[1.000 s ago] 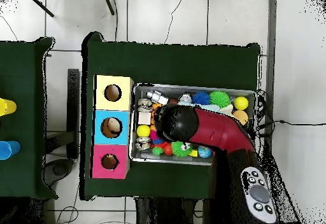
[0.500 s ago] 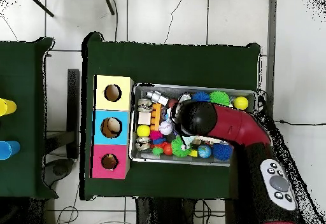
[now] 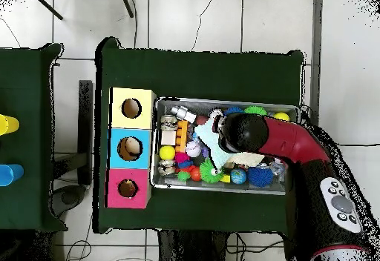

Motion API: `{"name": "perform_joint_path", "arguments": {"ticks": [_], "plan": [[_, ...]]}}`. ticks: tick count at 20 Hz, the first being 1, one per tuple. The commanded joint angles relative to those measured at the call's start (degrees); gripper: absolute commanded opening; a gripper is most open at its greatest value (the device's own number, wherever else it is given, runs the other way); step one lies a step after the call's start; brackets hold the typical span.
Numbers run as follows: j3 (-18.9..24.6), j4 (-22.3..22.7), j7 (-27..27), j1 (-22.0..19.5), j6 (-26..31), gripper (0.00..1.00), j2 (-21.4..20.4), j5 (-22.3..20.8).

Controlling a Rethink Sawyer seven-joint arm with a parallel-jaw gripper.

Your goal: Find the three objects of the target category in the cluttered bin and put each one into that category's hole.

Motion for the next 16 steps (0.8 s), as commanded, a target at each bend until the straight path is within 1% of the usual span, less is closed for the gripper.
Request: {"name": "perform_joint_path", "arguments": {"ticks": [1,4,6,12,16], "plan": [[8.49,-4.53,-15.85,-3.85,4.65,1.00,4.56,-4.36],[10.33,-5.41,-16.82,-5.74,5.45,1.00,5.55,-5.19],[11.29,-5.26,-17.40,-6.88,5.93,1.00,5.33,-5.83],[13.47,-8.49,-19.55,-8.86,9.55,1.00,6.07,-7.71],[14.89,-9.68,-20.84,-10.25,10.94,1.00,6.63,-9.03]]}}
